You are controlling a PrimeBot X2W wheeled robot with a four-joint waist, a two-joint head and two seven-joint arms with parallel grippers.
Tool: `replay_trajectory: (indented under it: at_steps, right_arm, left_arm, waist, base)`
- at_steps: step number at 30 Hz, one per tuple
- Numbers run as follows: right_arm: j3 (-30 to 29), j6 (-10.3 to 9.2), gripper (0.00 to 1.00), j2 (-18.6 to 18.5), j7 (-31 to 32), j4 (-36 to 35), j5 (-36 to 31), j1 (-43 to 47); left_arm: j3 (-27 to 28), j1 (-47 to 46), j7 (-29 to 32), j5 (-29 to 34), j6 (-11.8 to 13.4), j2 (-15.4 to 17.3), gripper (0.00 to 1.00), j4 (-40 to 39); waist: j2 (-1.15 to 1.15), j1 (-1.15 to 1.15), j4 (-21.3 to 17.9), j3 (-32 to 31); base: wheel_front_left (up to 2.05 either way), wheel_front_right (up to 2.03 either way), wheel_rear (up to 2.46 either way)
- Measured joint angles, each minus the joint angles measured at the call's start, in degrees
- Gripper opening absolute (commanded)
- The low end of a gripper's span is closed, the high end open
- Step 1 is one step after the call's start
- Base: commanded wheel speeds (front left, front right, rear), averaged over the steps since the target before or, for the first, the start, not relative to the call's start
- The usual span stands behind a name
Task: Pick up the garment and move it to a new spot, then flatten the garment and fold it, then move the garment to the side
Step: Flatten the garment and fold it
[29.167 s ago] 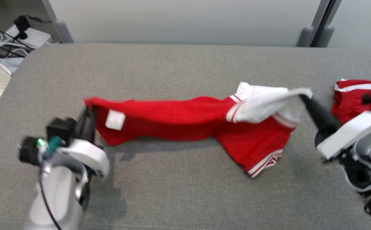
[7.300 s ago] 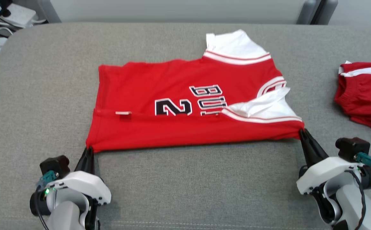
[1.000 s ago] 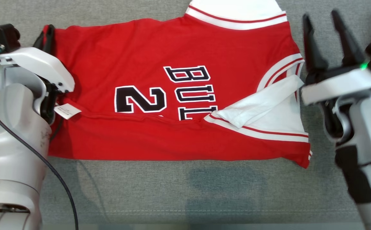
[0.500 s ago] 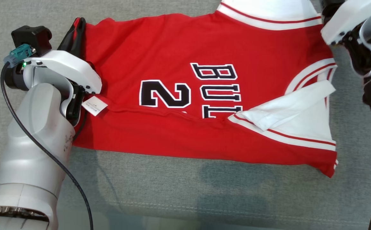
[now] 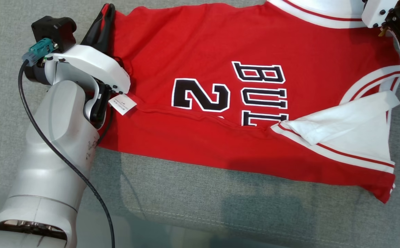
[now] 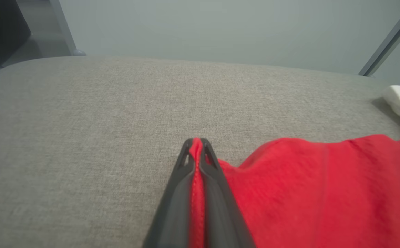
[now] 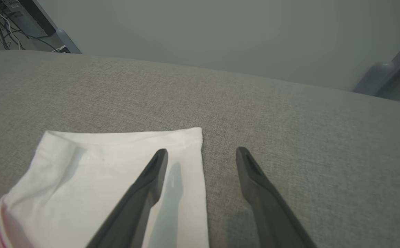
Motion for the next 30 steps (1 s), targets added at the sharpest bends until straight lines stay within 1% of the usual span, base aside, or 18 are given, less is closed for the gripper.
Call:
replay_trajectory:
  at_steps: [10, 11, 13, 14, 15, 16, 17, 18, 19, 24, 30]
  right_arm:
    - [2.65, 0.0, 0.99, 0.07, 1.7, 4.3, 1.81, -2.92]
    - [2.89, 0.0, 0.92, 0.07, 1.87, 4.47, 2.2, -3.2]
    - [3.7, 0.0, 0.74, 0.05, 1.89, 4.55, 2.27, -3.63]
    - [4.04, 0.0, 0.42, 0.04, 1.64, 4.52, 2.27, -3.76]
    - [4.42, 0.0, 0.35, -0.04, 0.85, 4.53, 2.26, -3.93]
    - [4.71, 0.0, 0.25, -0.09, 0.55, 4.55, 2.26, -4.04]
    - [4.89, 0.0, 0.18, -0.11, 0.18, 4.65, 2.32, -4.14]
    - [5.16, 0.0, 0.07, -0.2, -0.48, 4.65, 2.46, -4.21]
    - [5.44, 0.0, 0.0, -0.32, -1.09, 4.65, 2.71, -4.28]
    - [6.6, 0.0, 0.0, -1.01, -4.11, 3.78, 4.53, -4.32]
    - [8.72, 0.0, 0.0, -2.03, -7.51, -0.98, 8.65, -3.36]
  left_arm:
    - [-0.01, 0.01, -0.01, 0.45, 0.0, -1.09, 0.0, -2.2]
    - [-0.05, 0.01, -0.01, 0.45, 0.0, -1.25, 0.0, -2.27]
    - [-0.15, 0.01, -0.01, 0.46, 0.0, -1.52, 0.0, -2.48]
    - [-0.15, 0.01, -0.01, 0.46, 0.0, -1.54, 0.0, -2.64]
    - [-0.15, 0.01, -0.02, 0.46, 0.0, -1.54, 0.0, -2.75]
    - [-0.14, 0.01, -0.02, 0.46, 0.0, -1.54, 0.0, -2.8]
    - [-0.14, 0.01, -0.02, 0.46, 0.0, -1.53, 0.0, -2.86]
    - [-0.11, 0.01, -0.02, 0.46, 0.0, -1.49, 0.0, -2.92]
    - [-0.04, 0.01, -0.02, 0.46, 0.0, -1.46, 0.0, -2.96]
    - [0.8, 0.1, -0.02, 0.62, 0.0, -0.92, 0.0, -3.08]
    - [3.31, 1.46, -0.02, 1.0, 0.0, 0.71, 0.0, -3.27]
  waist:
    - [0.0, 0.0, 1.93, 1.35]
    - [0.0, 0.0, 2.02, 1.44]
    - [0.0, 0.0, 2.1, 1.57]
    - [0.0, 0.0, 2.1, 1.64]
    - [0.0, 0.0, 2.09, 1.72]
    - [0.0, 0.0, 2.07, 1.76]
    - [0.0, 0.0, 2.04, 1.8]
    - [0.0, 0.0, 2.0, 1.84]
    - [0.0, 0.0, 1.93, 1.88]
    - [0.0, 0.0, 1.31, 1.86]
    - [0.0, 0.0, -0.05, 0.89]
  base:
    - [0.0, 0.0, 0.0]
    - [0.0, 0.0, 0.0]
    - [0.0, 0.0, 0.0]
    - [0.0, 0.0, 0.0]
    - [0.0, 0.0, 0.0]
    - [0.0, 0.0, 0.0]
    - [0.0, 0.0, 0.0]
    - [0.0, 0.0, 0.0]
    - [0.0, 0.0, 0.0]
    - [0.0, 0.0, 0.0]
    - [0.0, 0.0, 0.0]
